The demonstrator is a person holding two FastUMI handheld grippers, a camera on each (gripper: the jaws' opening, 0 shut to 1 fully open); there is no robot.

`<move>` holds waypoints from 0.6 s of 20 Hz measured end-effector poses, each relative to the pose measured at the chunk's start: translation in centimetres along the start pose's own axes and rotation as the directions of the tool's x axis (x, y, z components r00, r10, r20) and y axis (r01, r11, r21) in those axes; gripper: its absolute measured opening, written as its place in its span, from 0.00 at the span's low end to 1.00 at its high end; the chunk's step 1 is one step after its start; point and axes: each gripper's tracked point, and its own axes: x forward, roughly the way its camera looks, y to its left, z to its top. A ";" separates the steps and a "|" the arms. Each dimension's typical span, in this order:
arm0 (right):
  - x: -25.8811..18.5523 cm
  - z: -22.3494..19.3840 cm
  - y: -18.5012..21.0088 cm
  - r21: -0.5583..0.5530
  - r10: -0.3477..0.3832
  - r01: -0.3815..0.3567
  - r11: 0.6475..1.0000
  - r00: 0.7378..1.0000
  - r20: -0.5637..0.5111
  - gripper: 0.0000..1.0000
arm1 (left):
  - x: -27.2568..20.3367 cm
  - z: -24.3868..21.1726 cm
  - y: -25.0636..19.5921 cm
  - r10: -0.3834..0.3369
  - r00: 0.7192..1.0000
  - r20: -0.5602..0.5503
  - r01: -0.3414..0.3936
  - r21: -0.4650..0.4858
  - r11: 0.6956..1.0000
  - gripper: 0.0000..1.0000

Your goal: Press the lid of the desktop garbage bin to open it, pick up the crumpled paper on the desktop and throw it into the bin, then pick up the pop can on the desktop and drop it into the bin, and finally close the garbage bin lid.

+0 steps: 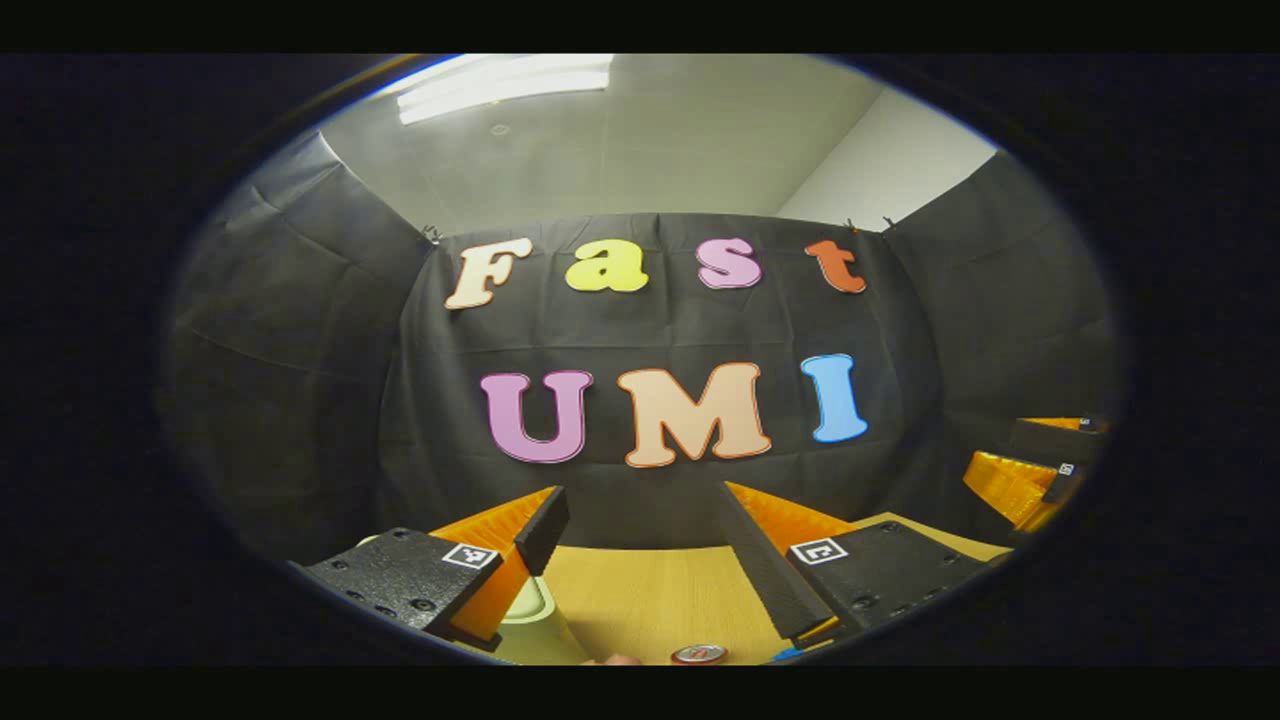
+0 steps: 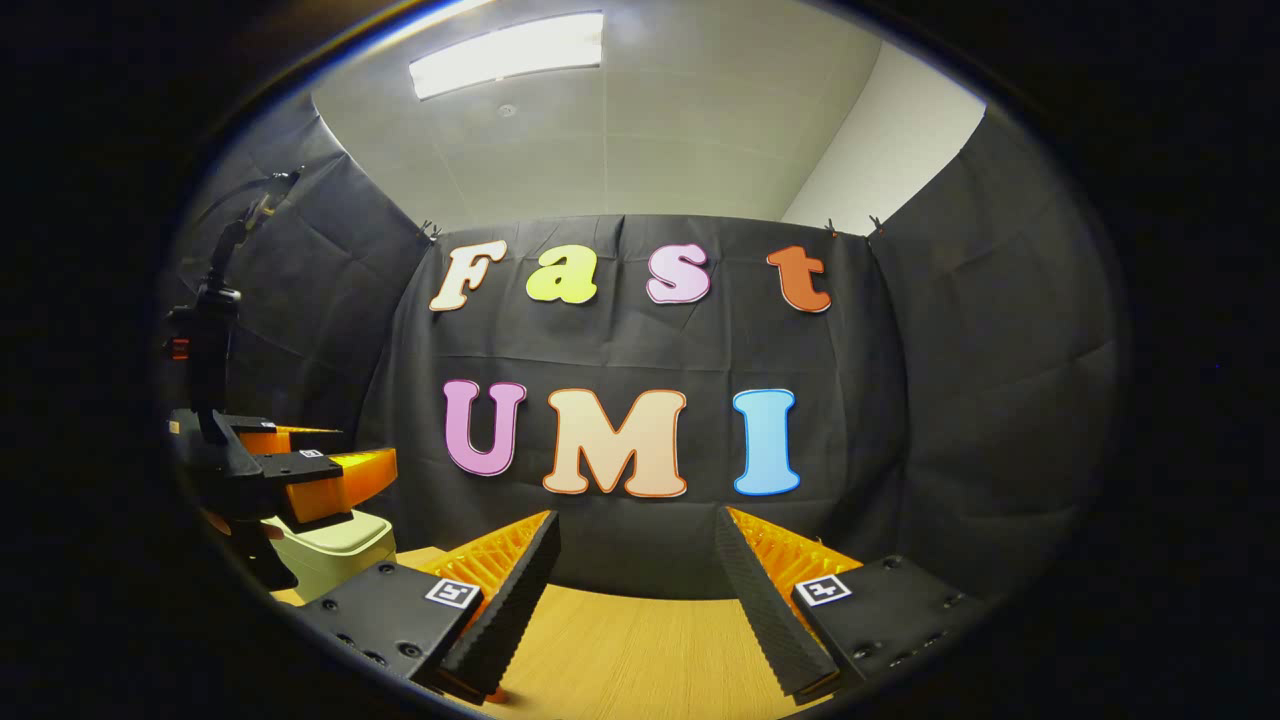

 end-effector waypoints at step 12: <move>1.0 -0.4 0.7 0.008 0.027 -0.027 1.000 0.999 -0.023 0.98 | -0.1 -2.1 3.3 0.088 0.994 -0.066 -0.088 0.004 0.996 0.26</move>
